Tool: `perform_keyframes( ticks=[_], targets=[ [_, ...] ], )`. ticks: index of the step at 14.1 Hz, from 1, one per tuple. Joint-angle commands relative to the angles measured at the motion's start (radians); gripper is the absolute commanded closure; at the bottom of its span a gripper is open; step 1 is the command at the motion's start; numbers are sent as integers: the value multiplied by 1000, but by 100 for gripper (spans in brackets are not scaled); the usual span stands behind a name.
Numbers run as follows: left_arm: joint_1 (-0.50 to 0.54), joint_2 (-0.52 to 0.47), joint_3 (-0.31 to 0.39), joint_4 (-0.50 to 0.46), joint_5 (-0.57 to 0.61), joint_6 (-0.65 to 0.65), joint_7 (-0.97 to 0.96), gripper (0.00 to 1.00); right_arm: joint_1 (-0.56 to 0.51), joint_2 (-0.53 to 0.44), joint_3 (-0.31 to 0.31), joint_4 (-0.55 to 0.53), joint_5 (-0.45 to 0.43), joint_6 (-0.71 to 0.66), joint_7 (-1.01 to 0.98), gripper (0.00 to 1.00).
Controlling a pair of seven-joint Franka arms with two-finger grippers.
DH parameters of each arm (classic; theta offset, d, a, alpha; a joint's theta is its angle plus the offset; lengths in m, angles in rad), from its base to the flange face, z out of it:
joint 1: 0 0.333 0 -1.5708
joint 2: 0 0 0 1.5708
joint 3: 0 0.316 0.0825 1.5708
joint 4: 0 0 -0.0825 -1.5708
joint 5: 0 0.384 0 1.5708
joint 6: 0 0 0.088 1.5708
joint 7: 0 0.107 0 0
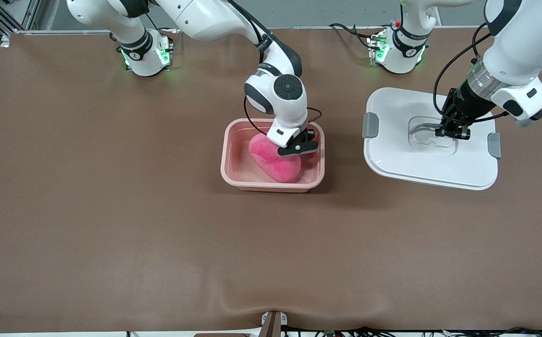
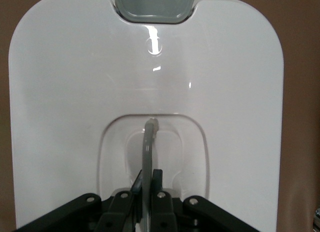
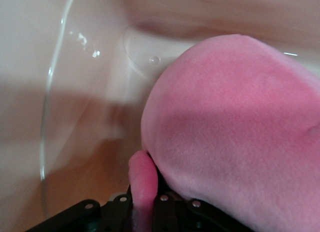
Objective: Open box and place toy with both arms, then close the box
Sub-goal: 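Lower the pink plush into the open box with the right gripper, then open the right gripper and withdraw it from the box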
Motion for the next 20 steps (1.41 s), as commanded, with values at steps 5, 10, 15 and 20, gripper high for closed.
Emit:
perform_keyframes(
  ticks=[5,10,15,20],
  targets=[
    [13,-38,-3,-31,-26,16,26,100,5,21,-17,19,-37,26,46,0],
    [13,-38,-3,-31,-26,16,26,100,-4,-65,-75,38,-34,28,44,0],
    [13,-38,-3,-31,-26,16,26,100,-71,-199,-88,18,-28,-9,35,0],
    [1,-38,-12,-28,-36,16,26,100,-168,-292,-88,15,-28,-237,-105,0]
  ],
)
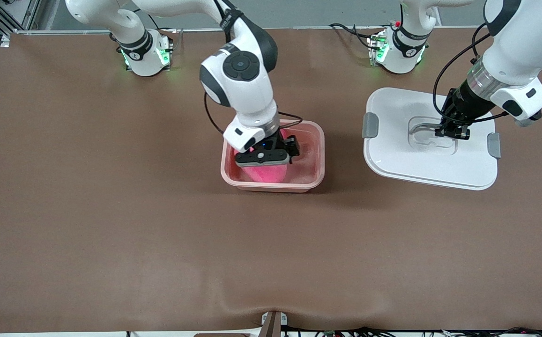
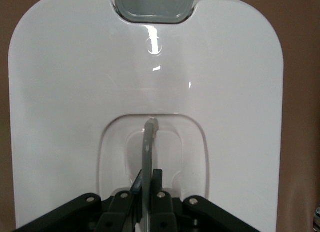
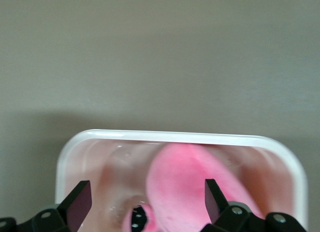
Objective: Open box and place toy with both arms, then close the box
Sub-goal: 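Open the right gripper and withdraw it from the box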
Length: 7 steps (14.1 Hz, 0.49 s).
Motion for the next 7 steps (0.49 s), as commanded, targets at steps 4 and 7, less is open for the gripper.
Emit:
perform_keyframes(
  ticks=[4,7],
  targets=[
    [1,-34,-43,-20,-60,23,9,100,-201,-153,16,-77,-4,-175,-328,0],
    [1,-23,-107,-8,-61,43,-36,100,-321,-231,19,-123,-3,-278,-513,0]
  ],
)
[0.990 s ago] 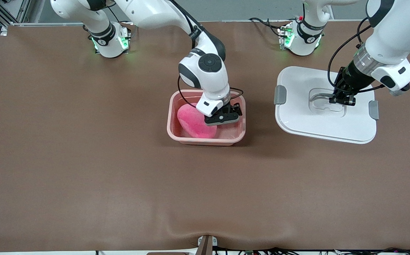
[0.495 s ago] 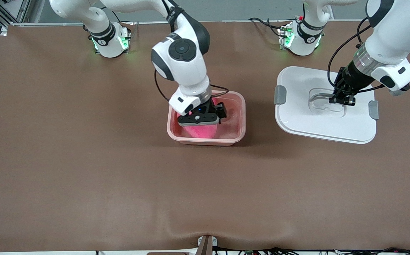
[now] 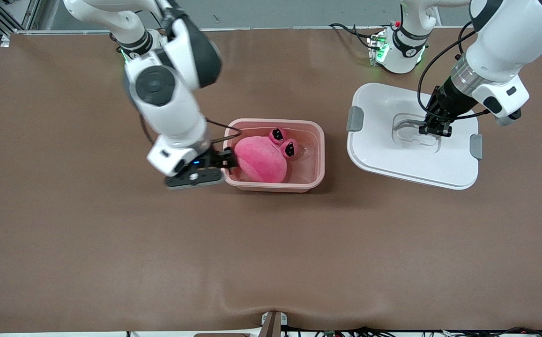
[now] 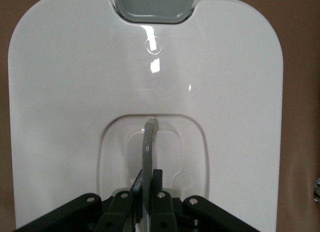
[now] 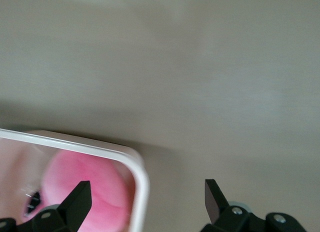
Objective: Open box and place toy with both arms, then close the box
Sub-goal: 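Open the right gripper and withdraw it from the box, then lower the lid onto the box with the left gripper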
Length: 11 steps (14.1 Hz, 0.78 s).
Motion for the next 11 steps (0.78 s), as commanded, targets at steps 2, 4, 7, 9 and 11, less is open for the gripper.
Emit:
perform_keyframes(
  ticks=[2,4,7,9,11],
  targets=[
    [3,-12,-70,1,-15,49,-117,100,-145,-129,22,-105,19,-117,-214,0],
    [3,-4,-84,8,-15,51,-133,100,-225,-169,21,-115,48,-180,-277,0],
    [0,8,-110,22,-13,52,-169,100,-330,-230,21,-116,49,-281,-332,0],
    [-1,55,-141,77,-4,51,-270,100,-397,-266,19,-116,49,-320,-335,0],
    [-4,123,-185,139,1,51,-300,100,-442,-310,18,-116,48,-361,-338,0]
  ],
)
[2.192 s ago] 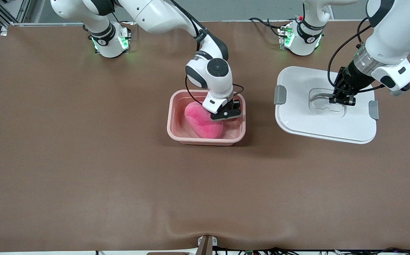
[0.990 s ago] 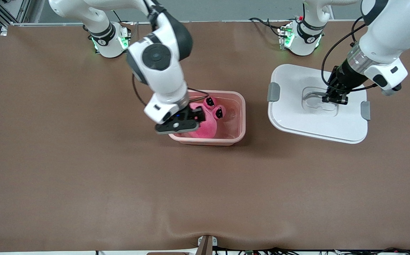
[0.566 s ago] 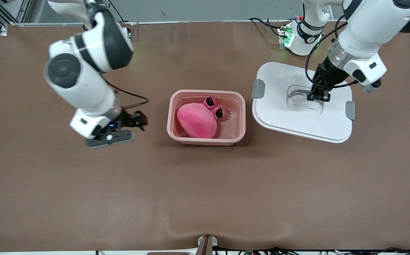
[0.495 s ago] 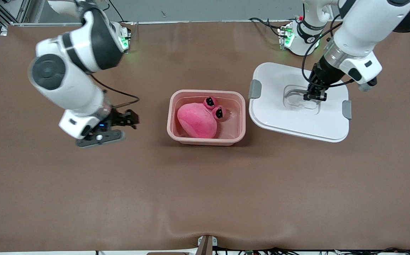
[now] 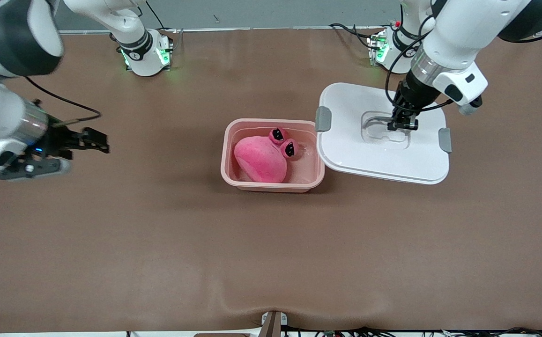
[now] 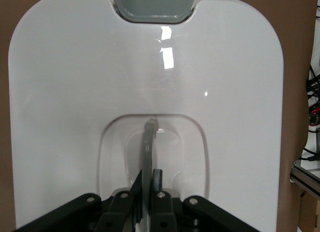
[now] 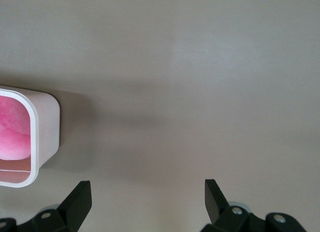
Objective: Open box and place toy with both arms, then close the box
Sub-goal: 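Lower the lid onto the box with the left gripper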
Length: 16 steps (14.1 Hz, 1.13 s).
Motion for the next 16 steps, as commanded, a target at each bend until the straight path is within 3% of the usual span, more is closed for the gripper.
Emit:
perform_keyframes(
  ticks=[1,6,9,11,16],
  targets=[
    [-9,137,-63,136,5,-4,-46,100,-53,-101,18,-52,8,-34,-8,0],
    [-108,268,-70,245,119,-5,-190,100,-96,-245,18,-161,-7,-51,-10,0],
    [-219,369,-69,317,265,-5,-352,100,-101,-245,18,-141,-33,-89,-1,0],
    [-265,428,-69,366,278,-5,-426,100,-116,-236,18,-130,-35,-100,-2,0],
    [-355,495,-61,377,354,-5,-573,100,-118,-232,20,-119,-87,-126,-5,0]
  ],
)
